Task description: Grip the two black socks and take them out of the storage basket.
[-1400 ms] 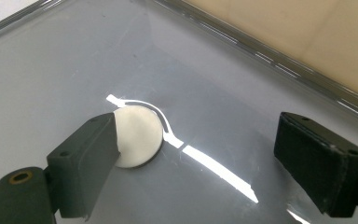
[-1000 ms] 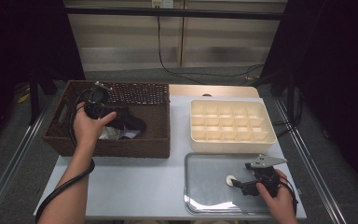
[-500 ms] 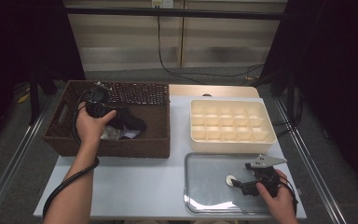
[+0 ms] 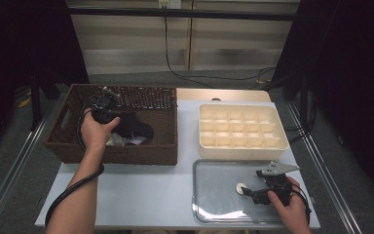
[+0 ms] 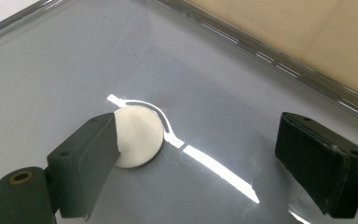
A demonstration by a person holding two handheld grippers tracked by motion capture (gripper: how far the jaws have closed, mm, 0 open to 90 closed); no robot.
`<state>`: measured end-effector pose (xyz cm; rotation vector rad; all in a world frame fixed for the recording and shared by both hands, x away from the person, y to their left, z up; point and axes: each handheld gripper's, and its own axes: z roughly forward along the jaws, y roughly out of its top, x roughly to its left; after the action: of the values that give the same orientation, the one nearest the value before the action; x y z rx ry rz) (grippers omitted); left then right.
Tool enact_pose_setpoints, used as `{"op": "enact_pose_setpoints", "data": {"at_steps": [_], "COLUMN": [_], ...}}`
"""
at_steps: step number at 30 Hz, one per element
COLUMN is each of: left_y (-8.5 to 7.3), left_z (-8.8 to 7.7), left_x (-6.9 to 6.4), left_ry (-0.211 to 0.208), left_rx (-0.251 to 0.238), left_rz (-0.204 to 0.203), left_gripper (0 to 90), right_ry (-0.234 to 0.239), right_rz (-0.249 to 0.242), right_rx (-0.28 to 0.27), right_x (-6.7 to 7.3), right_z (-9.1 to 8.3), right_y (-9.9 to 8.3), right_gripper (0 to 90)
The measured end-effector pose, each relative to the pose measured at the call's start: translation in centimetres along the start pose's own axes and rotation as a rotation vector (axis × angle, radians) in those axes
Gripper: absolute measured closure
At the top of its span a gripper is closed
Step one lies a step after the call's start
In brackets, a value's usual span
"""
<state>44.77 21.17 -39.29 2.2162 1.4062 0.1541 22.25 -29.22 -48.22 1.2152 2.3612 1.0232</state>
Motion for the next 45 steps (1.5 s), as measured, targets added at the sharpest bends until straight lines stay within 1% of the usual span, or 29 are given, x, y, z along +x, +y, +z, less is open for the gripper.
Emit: {"op": "enact_pose_setpoints", "data": {"at_steps": [1,3,5,7,11,13,14,16,17,18,20,22,24,25,27,29,30,32,33,35,39,40,42,45], "left_y": [0.0,0.1,0.3,0.5,1.0,1.3,1.5,1.8,1.9,2.0,2.3,2.5,2.8,2.9,3.2,3.4,3.6,3.9,4.0,4.3,4.6,4.7,4.7,4.8], "left_z": [0.0,-0.1,-0.4,-0.8,-1.7,-2.1,-2.4,-2.9,-3.2,-3.5,-4.0,-4.5,-5.0,-5.3,-5.8,-6.3,-6.7,-7.3,-7.6,-8.1,-8.9,-9.1,-9.4,-9.9], "left_x": [0.0,-0.1,-0.2,-0.4,-0.6,-0.8,-0.8,-0.9,-1.0,-1.1,-1.3,-1.5,-1.7,-1.9,-2.1,-2.4,-2.5,-2.6,-2.7,-2.9,-3.2,-3.3,-3.5,-3.9], "left_ry": [-0.004,0.007,0.014,0.007,-0.015,-0.02,-0.02,-0.026,-0.021,-0.028,-0.023,-0.033,-0.028,-0.033,-0.032,-0.031,-0.034,-0.037,-0.043,-0.042,-0.056,-0.06,-0.075,-0.075], "left_rx": [0.002,0.006,-0.006,-0.015,-0.024,-0.016,-0.017,-0.016,-0.022,-0.024,-0.031,-0.033,-0.037,-0.039,-0.048,-0.043,-0.045,-0.05,-0.053,-0.048,-0.049,-0.047,-0.056,-0.054], "left_rz": [-0.001,0.002,0.011,0.011,0.033,0.044,0.057,0.062,0.067,0.071,0.085,0.095,0.111,0.107,0.118,0.128,0.128,0.14,0.137,0.145,0.146,0.151,0.148,0.162], "left_gripper": [83.6,85.3,86.3,86.9,87.5,87.5,87.6,87.7,87.8,88.0,88.3,88.6,88.8,88.8,89.0,89.2,89.3,89.3,89.4,89.4,89.4,89.4,89.4,89.4], "right_ry": [0.0,0.003,0.005,0.005,0.003,0.0,-0.004,-0.003,-0.004,-0.003,-0.003,-0.004,-0.004,-0.004,-0.003,-0.002,-0.003,-0.003,-0.003,-0.007,-0.008,-0.008,-0.008,-0.007], "right_rz": [0.0,0.001,0.0,0.001,-0.003,-0.002,0.0,0.0,0.0,-0.001,0.001,-0.001,0.002,0.002,0.003,0.007,0.005,0.006,0.003,0.004,0.004,0.003,0.003,0.004], "right_rx": [0.0,-0.001,-0.001,-0.002,-0.004,-0.004,-0.003,-0.005,-0.003,-0.004,-0.003,-0.005,-0.004,-0.004,-0.006,-0.006,-0.004,-0.007,-0.009,-0.009,-0.01,-0.01,-0.01,-0.01], "right_x": [0.0,0.0,0.0,0.0,0.0,0.1,0.1,0.1,0.1,0.1,0.1,0.1,0.2,0.2,0.2,0.2,0.2,0.2,0.2,0.2,0.3,0.3,0.3,0.2], "right_z": [0.0,0.0,0.0,0.0,0.0,0.0,-0.1,-0.1,-0.1,-0.1,-0.1,-0.1,-0.1,-0.1,-0.1,-0.1,-0.1,-0.1,-0.1,-0.1,-0.2,-0.2,-0.2,-0.2], "right_y": [0.0,0.0,0.0,0.0,0.0,-0.1,-0.1,-0.1,-0.1,-0.1,-0.1,-0.1,-0.1,-0.1,-0.1,-0.1,-0.1,-0.1,-0.2,-0.2,-0.3,-0.3,-0.3,-0.3], "right_gripper": [12.7,12.7,12.6,12.6,12.6,12.6,12.6,12.6,12.6,12.6,12.6,12.6,12.6,12.6,12.6,12.6,12.6,12.7,12.7,12.7,12.6,12.6,12.6,12.6]}}
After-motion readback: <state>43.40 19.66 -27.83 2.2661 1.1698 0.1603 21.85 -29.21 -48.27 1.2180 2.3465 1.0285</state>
